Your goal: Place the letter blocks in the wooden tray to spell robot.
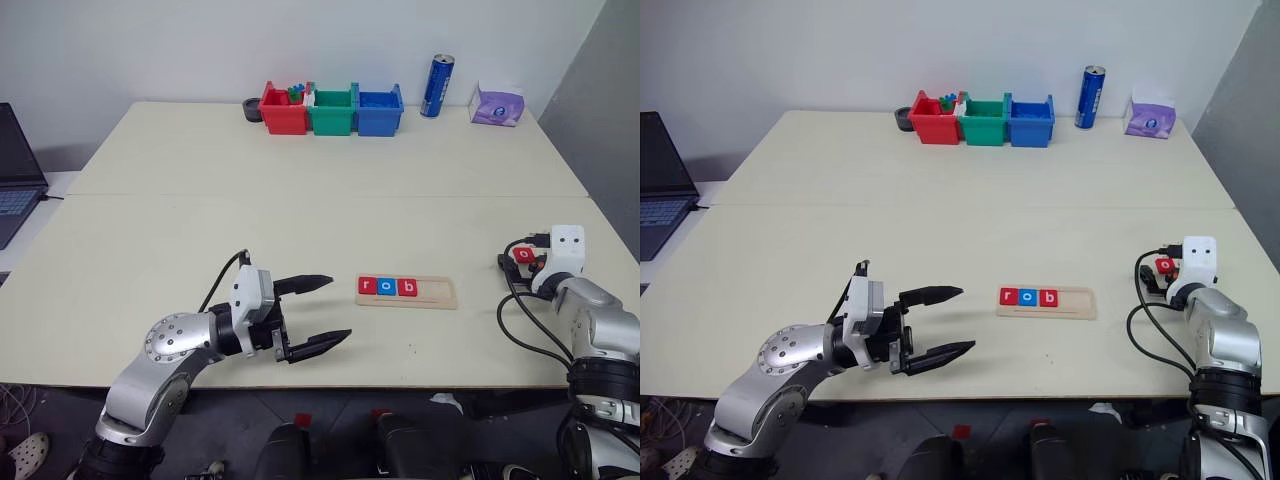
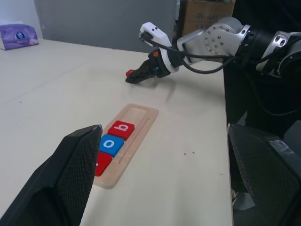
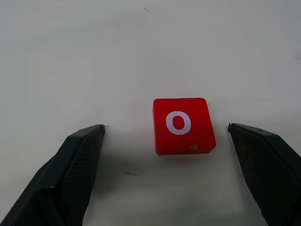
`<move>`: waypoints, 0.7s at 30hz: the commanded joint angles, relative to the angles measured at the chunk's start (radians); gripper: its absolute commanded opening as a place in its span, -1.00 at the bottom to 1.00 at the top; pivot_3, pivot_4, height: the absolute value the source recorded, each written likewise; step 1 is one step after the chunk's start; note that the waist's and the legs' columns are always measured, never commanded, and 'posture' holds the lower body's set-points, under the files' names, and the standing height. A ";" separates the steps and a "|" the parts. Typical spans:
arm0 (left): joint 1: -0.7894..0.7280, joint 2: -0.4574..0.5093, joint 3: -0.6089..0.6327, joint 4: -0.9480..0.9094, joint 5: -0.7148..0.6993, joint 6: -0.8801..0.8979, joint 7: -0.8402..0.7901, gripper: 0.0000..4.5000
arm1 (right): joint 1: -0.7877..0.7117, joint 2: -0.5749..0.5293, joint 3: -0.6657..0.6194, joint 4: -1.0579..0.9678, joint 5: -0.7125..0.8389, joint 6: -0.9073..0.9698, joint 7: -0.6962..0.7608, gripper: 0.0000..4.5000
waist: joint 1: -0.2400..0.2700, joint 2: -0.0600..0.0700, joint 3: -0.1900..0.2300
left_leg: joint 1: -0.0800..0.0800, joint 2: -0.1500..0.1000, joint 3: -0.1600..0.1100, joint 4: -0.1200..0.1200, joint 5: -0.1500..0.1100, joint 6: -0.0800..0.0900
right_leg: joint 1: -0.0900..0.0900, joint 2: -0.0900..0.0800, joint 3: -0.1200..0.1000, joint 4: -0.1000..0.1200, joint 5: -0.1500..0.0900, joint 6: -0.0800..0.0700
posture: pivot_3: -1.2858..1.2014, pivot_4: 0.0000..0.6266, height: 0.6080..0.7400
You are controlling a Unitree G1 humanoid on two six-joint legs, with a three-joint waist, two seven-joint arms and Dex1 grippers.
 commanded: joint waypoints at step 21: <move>-0.001 0.016 0.014 -0.077 -0.009 0.022 0.015 1.00 | 0.015 0.009 -0.011 -0.172 0.070 0.232 -0.065 -0.35 | 0.001 0.000 0.000 | 0.000 0.000 -0.001 0.000 0.000 0.000 | 0.000 0.000 0.000 0.000 0.000 0.000 | 0.03 -0.52 1.00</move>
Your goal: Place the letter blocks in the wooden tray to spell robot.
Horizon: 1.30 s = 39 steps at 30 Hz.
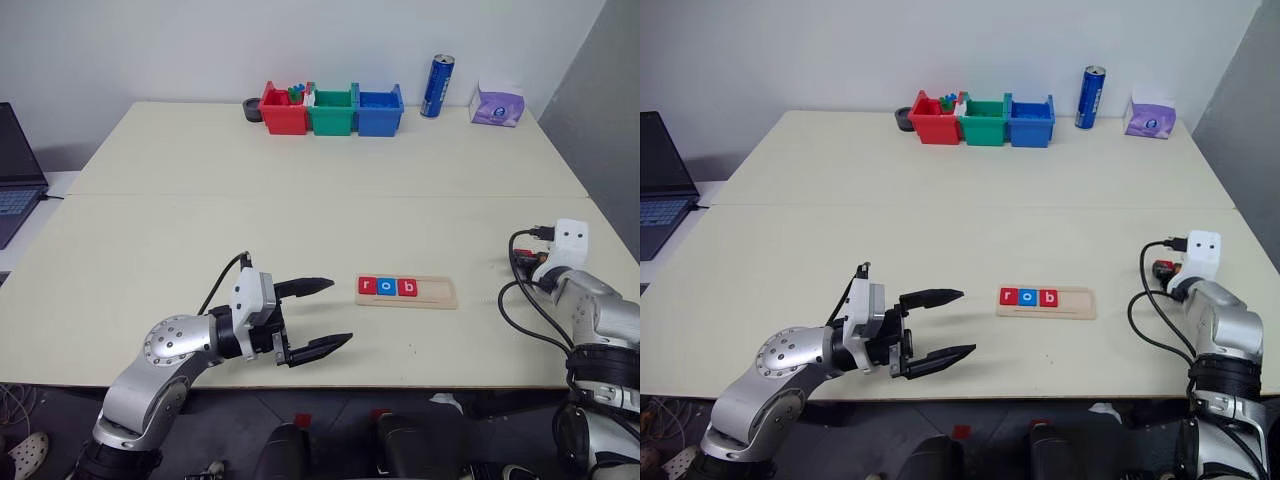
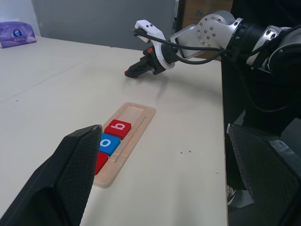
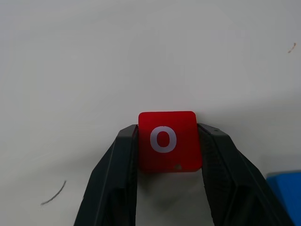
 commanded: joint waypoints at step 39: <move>-0.026 0.001 -0.007 -0.025 -0.006 -0.002 -0.022 1.00 | 0.429 -0.388 0.071 -0.674 0.167 -0.033 0.702 0.99 | 0.002 -0.002 0.001 | -0.003 0.000 -0.002 -0.003 -0.001 0.001 | -0.001 0.000 -0.004 -0.006 -0.002 0.000 | 0.03 -0.52 1.00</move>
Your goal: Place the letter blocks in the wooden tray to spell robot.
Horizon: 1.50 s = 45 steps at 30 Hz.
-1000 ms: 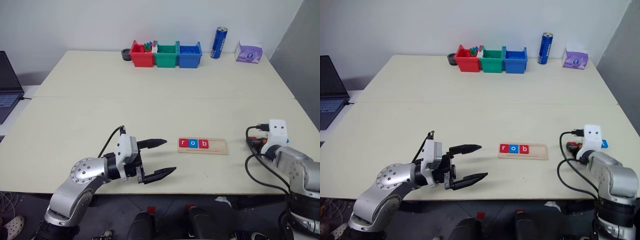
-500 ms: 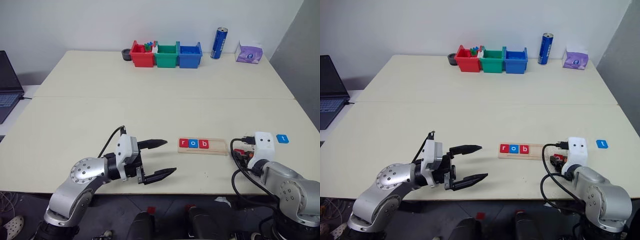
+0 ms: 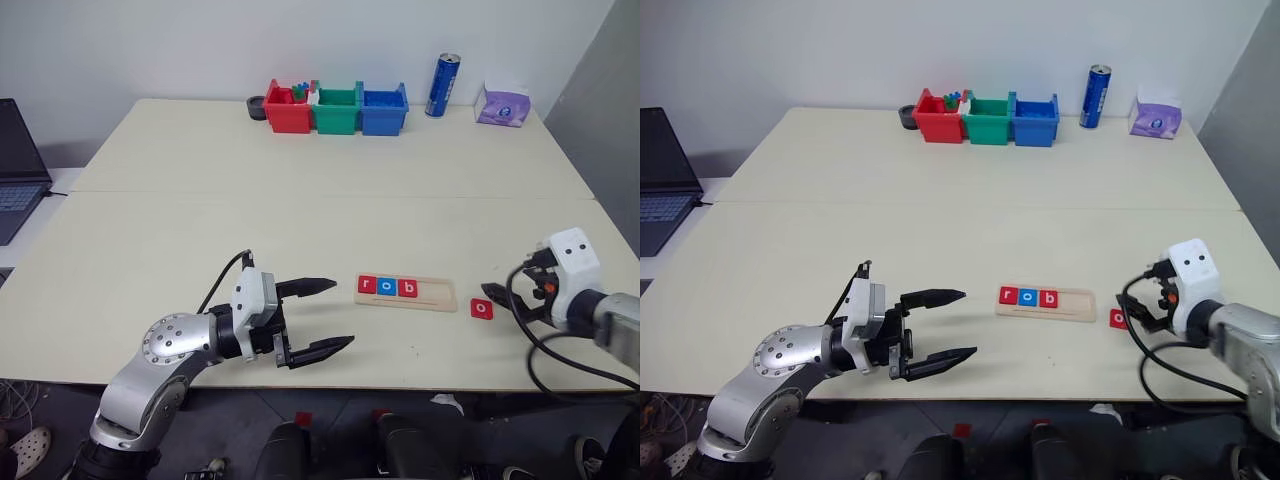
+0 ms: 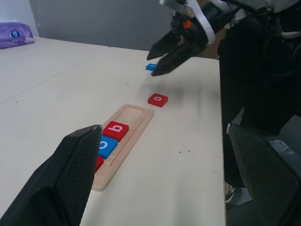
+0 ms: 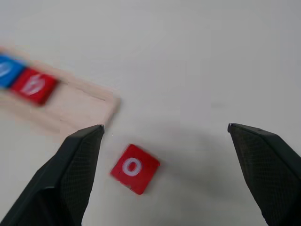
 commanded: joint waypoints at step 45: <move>0.016 0.024 0.034 -0.011 0.006 -0.044 -0.017 1.00 | -0.371 0.026 0.405 0.773 -0.230 -1.041 0.549 -0.35 | -0.002 -0.001 0.001 | 0.005 0.000 0.002 0.003 0.000 0.000 | 0.002 0.000 0.003 0.006 0.001 0.000 | 0.03 -0.52 1.00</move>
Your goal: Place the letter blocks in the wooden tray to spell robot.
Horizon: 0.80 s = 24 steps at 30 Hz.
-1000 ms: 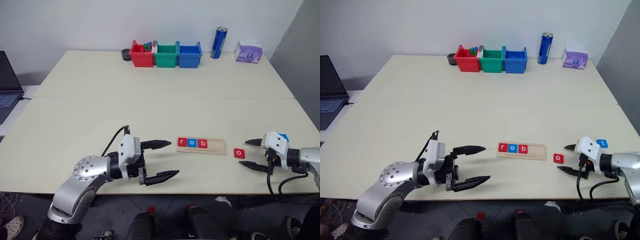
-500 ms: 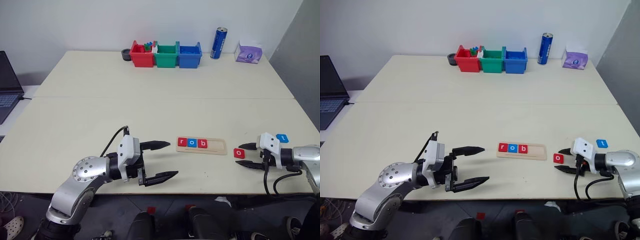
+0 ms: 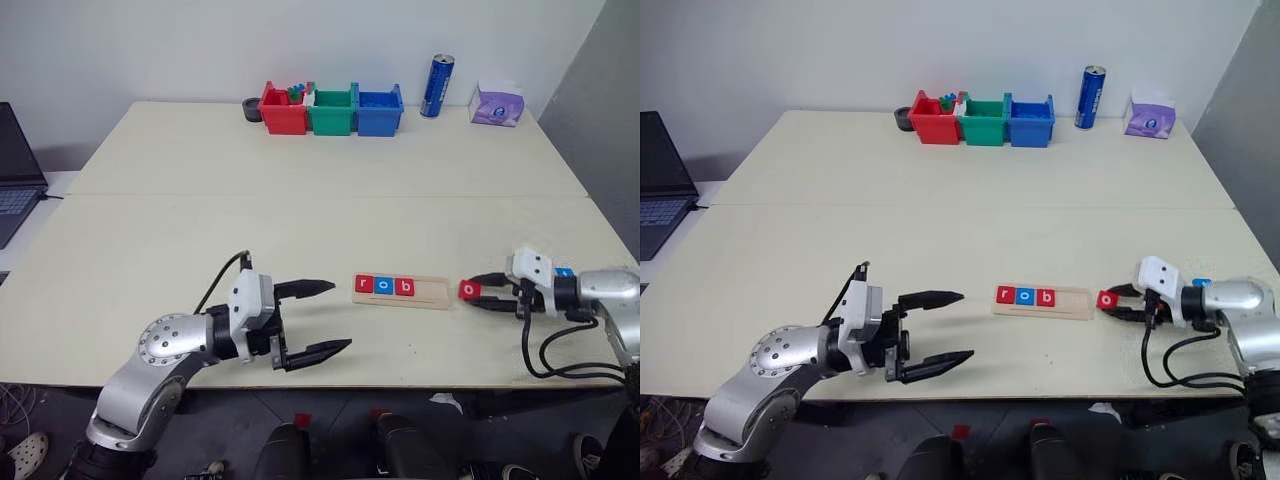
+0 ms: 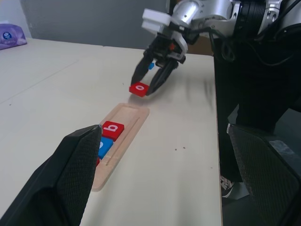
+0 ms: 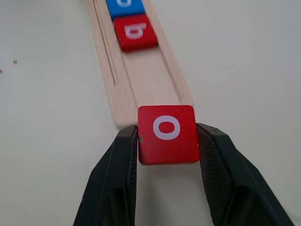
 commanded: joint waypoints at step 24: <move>0.046 0.017 0.042 -0.066 -0.005 -0.007 0.038 1.00 | -0.177 0.112 0.148 0.192 -0.088 -0.177 0.072 -0.35 | 0.003 0.000 0.000 | -0.001 0.000 0.000 0.000 0.000 0.000 | 0.000 -0.002 0.000 0.000 0.002 -0.004 | 0.03 -0.52 1.00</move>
